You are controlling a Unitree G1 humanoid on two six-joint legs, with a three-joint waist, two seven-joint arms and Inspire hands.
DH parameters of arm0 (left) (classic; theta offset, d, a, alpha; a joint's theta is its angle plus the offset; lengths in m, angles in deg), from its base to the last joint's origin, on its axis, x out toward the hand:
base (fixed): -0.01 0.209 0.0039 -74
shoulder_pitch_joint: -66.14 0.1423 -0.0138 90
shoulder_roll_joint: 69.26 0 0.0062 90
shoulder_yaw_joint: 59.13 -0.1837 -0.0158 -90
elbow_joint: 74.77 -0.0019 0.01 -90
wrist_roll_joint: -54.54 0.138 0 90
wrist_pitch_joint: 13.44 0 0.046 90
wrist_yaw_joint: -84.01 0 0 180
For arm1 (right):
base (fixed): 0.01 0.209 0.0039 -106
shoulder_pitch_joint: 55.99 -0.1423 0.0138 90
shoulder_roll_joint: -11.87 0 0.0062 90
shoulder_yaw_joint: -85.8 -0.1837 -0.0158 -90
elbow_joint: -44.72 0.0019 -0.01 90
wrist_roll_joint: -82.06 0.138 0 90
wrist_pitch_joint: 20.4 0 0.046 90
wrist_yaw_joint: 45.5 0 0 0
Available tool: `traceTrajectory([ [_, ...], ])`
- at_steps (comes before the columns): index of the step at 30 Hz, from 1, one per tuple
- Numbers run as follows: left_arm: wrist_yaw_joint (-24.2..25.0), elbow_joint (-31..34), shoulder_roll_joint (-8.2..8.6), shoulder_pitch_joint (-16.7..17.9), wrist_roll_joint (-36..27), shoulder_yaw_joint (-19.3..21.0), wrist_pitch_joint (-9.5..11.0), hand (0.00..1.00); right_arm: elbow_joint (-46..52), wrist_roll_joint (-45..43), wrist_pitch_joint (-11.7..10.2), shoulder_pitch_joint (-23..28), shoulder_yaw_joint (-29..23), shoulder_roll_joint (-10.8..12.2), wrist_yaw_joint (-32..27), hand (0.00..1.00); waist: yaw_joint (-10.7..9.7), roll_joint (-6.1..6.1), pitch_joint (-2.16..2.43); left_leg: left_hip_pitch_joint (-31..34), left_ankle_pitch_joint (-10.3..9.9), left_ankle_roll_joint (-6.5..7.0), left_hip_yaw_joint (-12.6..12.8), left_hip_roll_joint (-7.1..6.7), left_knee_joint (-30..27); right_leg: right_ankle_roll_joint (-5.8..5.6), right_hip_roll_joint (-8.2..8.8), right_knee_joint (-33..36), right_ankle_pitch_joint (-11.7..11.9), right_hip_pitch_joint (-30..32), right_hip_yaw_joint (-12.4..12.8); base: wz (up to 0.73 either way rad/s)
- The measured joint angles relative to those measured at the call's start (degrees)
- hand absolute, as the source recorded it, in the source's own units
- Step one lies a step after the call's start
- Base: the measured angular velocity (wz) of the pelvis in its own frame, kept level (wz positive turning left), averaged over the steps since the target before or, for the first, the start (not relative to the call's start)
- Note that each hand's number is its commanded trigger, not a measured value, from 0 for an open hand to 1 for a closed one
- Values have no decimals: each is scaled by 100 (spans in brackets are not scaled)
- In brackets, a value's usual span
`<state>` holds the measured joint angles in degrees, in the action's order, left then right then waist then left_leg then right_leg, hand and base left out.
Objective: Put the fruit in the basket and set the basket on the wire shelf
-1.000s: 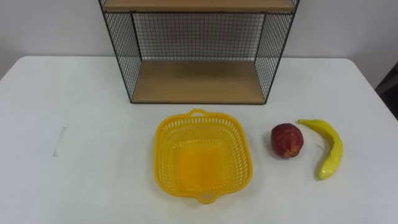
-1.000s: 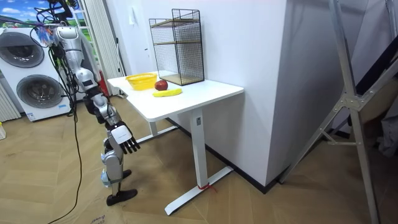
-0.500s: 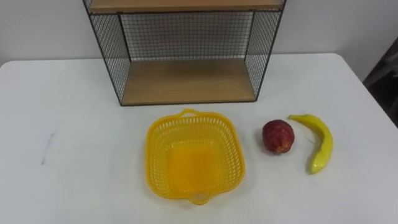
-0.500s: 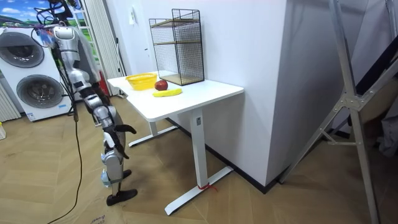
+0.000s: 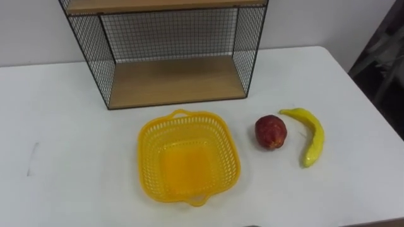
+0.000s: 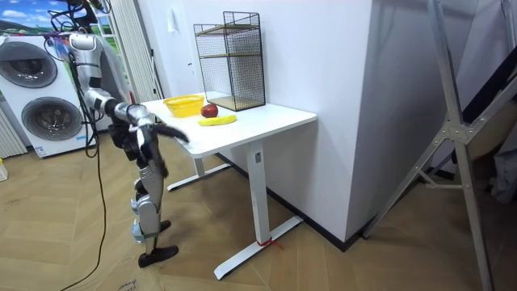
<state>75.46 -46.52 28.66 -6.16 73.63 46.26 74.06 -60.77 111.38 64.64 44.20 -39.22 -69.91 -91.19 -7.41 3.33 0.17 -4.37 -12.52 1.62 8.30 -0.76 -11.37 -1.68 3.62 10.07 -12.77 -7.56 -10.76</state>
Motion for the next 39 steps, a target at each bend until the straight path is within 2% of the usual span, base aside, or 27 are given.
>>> traceTrajectory([
  [4,1,18,16,-53,6,-220,22,0,1018,-799,-148,-23,131,-142,-271,0,132,-27,-7,85,0,1,36,5,2,-2,9,72,3,142,3,-5],
  [6,7,3,9,-54,7,-337,32,0,1527,-1338,-172,-21,420,-224,-298,0,164,-40,-15,113,0,1,34,8,0,-1,8,75,4,157,2,0],
  [12,28,-28,-10,-87,6,-566,35,0,1884,-1743,-203,-54,1066,-454,52,0,392,-78,-27,85,-1,1,45,16,19,3,4,78,6,164,20,-1],
  [17,225,-37,-11,-109,4,-775,23,0,1921,-2288,-200,-281,1715,-497,684,0,596,-133,-39,80,-1,-1,92,27,61,12,-12,81,13,150,96,-5],
  [22,323,-29,-20,-190,24,-943,-3,0,1922,-2328,-163,-441,2378,-594,1370,0,673,-97,-29,75,0,0,63,25,43,11,-9,59,14,109,64,3],
  [24,340,-5,-26,-225,117,-999,-8,0,1919,-2349,-131,-500,2593,-600,1761,0,695,-69,-44,74,0,0,45,23,-2,11,-5,53,14,84,51,7],
  [28,435,-2,-23,-249,172,-1009,-10,0,1821,-2458,-119,-500,2880,-604,2358,0,780,-16,-51,61,0,0,5,23,-35,11,-3,47,14,58,52,4],
  [32,502,38,-31,-257,173,-1109,-10,0,1600,-2674,-101,-501,3180,-597,2947,0,790,-21,-55,84,0,0,-69,12,-56,11,4,49,14,43,34,8],
  [34,558,65,-30,-263,174,-1111,-9,0,1554,-2774,-29,-500,3213,-594,3148,0,783,-22,-56,128,-1,1,-99,11,-107,11,10,52,14,42,-10,9],
  [39,586,132,-27,-286,188,-1112,-8,0,1376,-2957,-20,-502,3219,-594,3494,0,796,-47,-51,168,-2,1,-144,14,-143,21,0,56,21,22,-28,4],
])
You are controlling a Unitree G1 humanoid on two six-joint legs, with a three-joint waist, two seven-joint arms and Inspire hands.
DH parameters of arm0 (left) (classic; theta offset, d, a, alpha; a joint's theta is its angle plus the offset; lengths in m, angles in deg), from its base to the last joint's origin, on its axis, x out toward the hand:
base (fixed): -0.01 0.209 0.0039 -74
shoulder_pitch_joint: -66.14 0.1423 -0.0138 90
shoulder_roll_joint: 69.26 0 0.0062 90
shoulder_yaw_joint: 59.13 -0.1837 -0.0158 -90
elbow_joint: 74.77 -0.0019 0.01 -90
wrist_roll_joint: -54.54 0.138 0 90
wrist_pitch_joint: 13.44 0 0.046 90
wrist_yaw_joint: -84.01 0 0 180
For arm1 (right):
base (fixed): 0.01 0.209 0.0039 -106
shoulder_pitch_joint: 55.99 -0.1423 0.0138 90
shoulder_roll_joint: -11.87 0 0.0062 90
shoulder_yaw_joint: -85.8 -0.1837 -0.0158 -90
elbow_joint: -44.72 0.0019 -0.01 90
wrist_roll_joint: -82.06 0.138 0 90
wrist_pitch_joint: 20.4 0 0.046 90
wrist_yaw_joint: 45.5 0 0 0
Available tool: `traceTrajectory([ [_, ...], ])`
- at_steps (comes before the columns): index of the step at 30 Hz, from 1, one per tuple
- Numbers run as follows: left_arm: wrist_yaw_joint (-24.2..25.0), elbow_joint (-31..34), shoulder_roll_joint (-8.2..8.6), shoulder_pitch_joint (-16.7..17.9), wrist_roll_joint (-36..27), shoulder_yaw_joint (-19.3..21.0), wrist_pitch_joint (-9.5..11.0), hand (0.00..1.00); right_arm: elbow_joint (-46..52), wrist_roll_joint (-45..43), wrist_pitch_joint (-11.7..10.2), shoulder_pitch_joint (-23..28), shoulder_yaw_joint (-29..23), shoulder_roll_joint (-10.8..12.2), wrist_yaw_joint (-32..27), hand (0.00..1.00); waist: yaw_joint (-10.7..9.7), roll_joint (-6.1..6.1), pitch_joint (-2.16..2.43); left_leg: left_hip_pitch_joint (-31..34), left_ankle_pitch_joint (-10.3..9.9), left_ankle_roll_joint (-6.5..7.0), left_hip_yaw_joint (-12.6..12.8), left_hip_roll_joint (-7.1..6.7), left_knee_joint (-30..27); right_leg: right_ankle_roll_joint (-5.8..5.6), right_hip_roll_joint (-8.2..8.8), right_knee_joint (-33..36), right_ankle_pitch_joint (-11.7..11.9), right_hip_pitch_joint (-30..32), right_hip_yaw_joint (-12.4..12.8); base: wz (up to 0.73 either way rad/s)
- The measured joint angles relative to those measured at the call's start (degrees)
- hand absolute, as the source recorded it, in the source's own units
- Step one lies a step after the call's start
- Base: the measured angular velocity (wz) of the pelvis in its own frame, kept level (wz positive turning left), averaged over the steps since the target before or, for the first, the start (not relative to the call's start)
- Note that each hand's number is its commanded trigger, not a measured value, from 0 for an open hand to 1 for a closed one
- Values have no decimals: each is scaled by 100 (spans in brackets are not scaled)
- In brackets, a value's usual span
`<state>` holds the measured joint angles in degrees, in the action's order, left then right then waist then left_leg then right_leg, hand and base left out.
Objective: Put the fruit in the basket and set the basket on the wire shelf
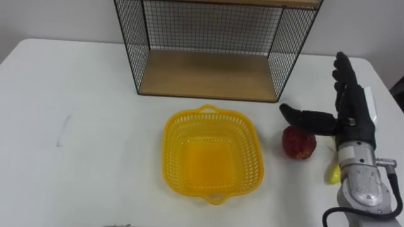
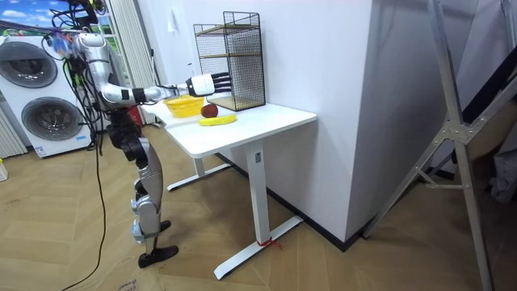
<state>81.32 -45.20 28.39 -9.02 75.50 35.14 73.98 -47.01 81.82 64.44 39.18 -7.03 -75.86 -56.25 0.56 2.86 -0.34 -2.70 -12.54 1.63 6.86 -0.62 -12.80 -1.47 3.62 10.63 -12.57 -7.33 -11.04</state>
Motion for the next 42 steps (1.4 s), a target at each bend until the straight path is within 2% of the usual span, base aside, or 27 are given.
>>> traceTrajectory([
  [4,21,4,14,2,20,1,-19,0,-253,-304,60,2,8,18,214,0,8,-63,0,10,0,1,-1,3,8,0,-4,4,20,3,3,0],
  [6,56,3,14,-13,129,3,-89,0,-324,-376,101,2,74,19,228,0,10,-93,10,8,0,2,0,6,5,3,-7,6,26,7,3,0],
  [11,70,-27,38,-10,128,4,-109,0,-583,-467,103,3,170,49,406,0,37,-110,34,0,1,2,1,6,-21,4,-10,4,27,0,-10,0],
  [15,127,-29,60,-8,126,7,-113,0,-664,-466,153,5,166,59,466,0,93,-104,33,3,1,2,-1,7,-32,3,-7,2,27,-8,-16,0],
  [30,220,-111,55,34,127,8,-127,0,-877,-489,157,272,165,59,468,0,96,-4,30,-14,-2,3,-97,-2,-49,3,-1,5,27,-91,-68,3],
  [37,206,-20,42,34,128,8,-125,0,-928,-508,277,330,166,60,567,0,90,7,33,10,-2,4,-96,-4,-74,4,0,11,27,-73,-51,0],
  [42,206,-12,40,40,302,13,-124,0,-974,-833,269,330,166,60,597,0,98,10,36,4,-2,4,-105,-6,-81,4,-2,3,27,-80,-79,0],
])
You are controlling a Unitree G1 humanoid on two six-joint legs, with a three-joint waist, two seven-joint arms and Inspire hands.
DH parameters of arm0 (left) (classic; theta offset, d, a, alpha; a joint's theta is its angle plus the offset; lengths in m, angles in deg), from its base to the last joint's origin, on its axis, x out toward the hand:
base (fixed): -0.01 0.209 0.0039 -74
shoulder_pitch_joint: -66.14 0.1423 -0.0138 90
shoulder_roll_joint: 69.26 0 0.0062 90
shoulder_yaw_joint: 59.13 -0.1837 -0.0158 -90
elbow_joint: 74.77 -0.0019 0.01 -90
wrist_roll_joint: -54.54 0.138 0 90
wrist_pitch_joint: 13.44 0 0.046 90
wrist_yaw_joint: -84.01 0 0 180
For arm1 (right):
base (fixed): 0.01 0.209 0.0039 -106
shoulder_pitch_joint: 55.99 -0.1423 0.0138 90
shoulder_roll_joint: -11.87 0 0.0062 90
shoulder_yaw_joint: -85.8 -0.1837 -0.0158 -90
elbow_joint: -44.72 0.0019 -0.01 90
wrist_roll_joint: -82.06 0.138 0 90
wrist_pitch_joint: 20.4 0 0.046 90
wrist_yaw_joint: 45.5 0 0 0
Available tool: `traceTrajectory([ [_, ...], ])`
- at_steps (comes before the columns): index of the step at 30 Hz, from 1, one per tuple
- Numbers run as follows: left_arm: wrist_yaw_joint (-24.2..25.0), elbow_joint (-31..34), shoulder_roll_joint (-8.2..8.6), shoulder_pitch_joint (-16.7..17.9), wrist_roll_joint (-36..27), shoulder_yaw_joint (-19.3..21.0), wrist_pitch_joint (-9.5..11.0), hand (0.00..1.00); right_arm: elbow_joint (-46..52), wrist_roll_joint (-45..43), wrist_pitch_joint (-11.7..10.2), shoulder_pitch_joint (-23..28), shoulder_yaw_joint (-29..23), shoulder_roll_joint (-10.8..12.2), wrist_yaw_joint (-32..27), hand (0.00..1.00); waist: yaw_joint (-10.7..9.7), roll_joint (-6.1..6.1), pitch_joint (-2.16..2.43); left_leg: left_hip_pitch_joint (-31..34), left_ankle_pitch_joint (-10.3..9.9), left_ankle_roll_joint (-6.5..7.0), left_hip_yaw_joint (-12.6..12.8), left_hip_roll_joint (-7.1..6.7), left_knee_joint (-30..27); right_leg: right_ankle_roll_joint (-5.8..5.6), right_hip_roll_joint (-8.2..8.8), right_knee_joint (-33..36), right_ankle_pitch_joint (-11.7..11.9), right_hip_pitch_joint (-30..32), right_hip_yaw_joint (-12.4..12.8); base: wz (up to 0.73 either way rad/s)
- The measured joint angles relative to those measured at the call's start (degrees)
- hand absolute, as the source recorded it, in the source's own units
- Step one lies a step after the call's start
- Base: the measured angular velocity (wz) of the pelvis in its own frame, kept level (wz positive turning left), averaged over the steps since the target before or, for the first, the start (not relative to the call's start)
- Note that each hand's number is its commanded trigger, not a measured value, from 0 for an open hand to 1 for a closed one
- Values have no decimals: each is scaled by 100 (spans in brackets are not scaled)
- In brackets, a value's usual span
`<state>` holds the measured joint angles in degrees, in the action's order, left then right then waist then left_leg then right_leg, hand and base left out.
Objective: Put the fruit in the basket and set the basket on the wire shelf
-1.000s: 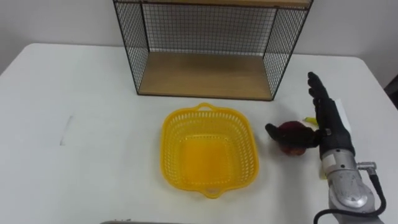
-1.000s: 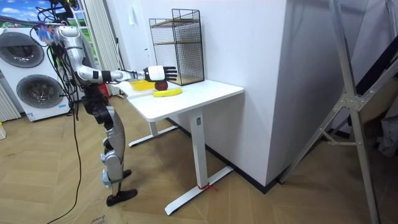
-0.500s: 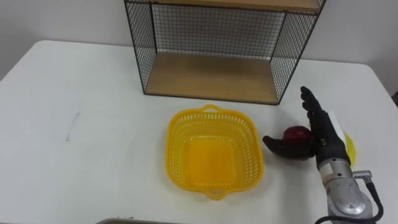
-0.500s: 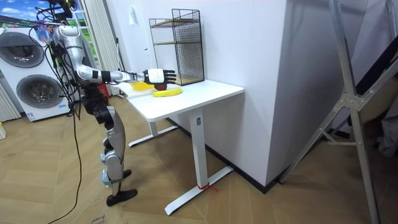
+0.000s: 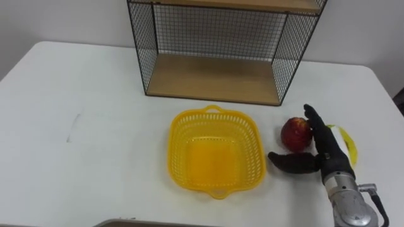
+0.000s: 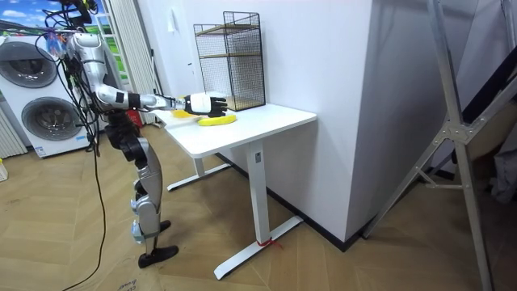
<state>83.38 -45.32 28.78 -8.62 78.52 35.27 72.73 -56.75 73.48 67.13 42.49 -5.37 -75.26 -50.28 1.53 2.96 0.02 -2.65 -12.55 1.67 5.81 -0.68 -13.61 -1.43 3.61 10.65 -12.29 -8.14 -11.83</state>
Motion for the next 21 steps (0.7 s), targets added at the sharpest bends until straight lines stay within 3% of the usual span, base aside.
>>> traceTrajectory([
  [1,0,4,0,0,56,0,0,0,-46,-99,-6,-1,0,0,0,0,0,3,3,-1,0,0,-3,0,0,0,0,0,0,0,-12,0],
  [2,0,34,0,1,106,0,1,0,-158,-201,-10,2,-7,0,1,9,0,12,8,0,0,0,-12,0,1,0,0,0,0,0,-29,0],
  [3,1,44,0,7,161,1,6,0,-176,-277,-7,5,-12,-3,11,58,-9,16,7,1,0,0,-13,0,2,0,0,-1,0,0,-35,0],
  [4,2,45,0,7,180,3,6,0,-184,-302,-7,8,-13,-4,20,73,-14,18,7,1,0,-1,-13,1,2,0,-1,-2,0,0,-36,0],
  [5,2,49,0,-6,203,3,6,0,-200,-302,-14,8,-11,-4,48,100,-21,21,8,2,-1,-1,-15,1,3,0,-1,-1,0,0,-36,0],
  [10,-49,101,-36,-8,189,0,5,0,-573,-430,-176,-97,-44,-26,-79,100,-20,62,36,-21,-1,-1,-24,4,12,0,-6,3,1,-32,4,0],
  [21,-140,157,-64,18,193,-1,-95,0,-835,-834,-102,-282,-139,-57,-216,100,17,85,36,-97,-5,0,-23,9,13,3,-14,1,4,-94,31,0],
])
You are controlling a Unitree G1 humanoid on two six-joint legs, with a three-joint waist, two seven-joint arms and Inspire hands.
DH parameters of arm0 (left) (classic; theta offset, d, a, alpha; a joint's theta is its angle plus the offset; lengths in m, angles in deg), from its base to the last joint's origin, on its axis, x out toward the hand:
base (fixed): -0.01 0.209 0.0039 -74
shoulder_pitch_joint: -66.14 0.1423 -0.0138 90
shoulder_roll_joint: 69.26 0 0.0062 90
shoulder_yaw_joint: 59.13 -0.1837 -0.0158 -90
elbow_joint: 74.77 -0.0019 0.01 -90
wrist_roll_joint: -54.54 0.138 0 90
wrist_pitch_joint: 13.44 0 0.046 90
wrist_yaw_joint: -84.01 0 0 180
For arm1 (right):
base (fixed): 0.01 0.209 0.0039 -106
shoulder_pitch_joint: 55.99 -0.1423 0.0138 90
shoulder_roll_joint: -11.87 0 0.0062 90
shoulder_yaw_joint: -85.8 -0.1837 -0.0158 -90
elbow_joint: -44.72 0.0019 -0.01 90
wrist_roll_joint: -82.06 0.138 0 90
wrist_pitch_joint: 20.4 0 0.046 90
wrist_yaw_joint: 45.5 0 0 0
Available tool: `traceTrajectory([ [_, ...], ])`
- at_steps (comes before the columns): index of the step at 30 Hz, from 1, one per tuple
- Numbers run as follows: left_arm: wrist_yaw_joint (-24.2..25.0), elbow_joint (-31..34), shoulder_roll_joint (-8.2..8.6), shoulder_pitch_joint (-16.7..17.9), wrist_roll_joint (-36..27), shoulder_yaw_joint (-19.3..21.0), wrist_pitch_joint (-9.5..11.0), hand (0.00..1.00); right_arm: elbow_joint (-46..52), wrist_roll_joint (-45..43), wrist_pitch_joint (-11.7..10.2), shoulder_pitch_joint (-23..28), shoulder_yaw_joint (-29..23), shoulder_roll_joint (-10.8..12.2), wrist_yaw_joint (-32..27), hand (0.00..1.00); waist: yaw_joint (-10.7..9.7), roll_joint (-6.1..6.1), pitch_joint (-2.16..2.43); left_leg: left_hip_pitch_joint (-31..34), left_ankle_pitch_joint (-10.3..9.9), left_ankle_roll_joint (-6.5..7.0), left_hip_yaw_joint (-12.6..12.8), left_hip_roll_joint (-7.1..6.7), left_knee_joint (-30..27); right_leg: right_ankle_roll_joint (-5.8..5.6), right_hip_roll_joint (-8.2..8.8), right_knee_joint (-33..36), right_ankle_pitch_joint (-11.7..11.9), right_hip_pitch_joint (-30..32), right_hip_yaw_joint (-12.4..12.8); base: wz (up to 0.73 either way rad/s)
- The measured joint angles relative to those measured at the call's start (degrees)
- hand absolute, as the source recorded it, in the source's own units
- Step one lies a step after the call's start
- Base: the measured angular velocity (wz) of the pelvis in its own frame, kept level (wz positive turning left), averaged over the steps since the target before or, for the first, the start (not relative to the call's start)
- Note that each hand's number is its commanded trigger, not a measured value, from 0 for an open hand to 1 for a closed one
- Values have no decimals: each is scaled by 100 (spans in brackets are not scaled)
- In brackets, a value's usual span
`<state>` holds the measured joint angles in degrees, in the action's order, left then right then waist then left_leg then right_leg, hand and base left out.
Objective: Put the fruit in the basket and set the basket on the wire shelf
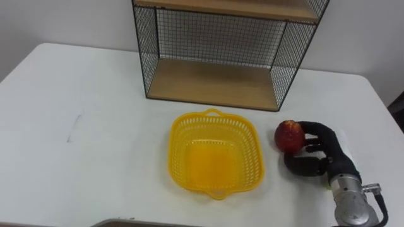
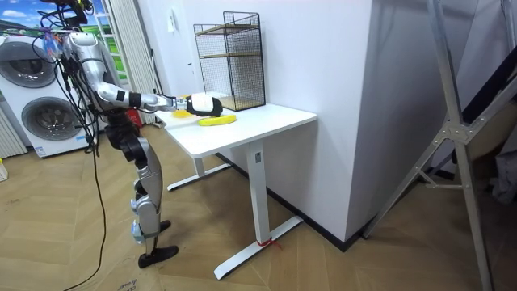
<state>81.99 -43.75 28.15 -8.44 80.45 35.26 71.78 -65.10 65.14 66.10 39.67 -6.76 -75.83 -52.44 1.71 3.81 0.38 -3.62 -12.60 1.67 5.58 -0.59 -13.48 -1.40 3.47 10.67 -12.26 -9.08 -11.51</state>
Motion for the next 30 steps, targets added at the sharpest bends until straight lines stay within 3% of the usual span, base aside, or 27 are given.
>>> traceTrajectory([
  [8,6,3,16,-20,6,-4,2,0,101,305,-5,4,4,157,83,100,-29,-33,0,10,0,0,-4,-4,0,0,3,0,0,2,-22,0],
  [16,-5,-46,26,-28,-43,-12,4,0,334,748,50,6,15,173,77,100,-88,-121,-16,27,1,2,-3,-9,1,-1,10,2,1,14,-17,0],
  [22,0,-178,75,-61,-50,-12,15,0,1169,1002,57,3,14,186,-42,100,-140,-259,-1,-5,4,0,51,-3,10,-2,8,-3,1,23,-18,-3],
  [30,22,-166,112,-28,-38,-15,53,0,2060,1194,55,4,4,178,-39,100,-134,-228,-13,5,1,0,106,0,23,-2,9,6,1,63,24,-3],
])
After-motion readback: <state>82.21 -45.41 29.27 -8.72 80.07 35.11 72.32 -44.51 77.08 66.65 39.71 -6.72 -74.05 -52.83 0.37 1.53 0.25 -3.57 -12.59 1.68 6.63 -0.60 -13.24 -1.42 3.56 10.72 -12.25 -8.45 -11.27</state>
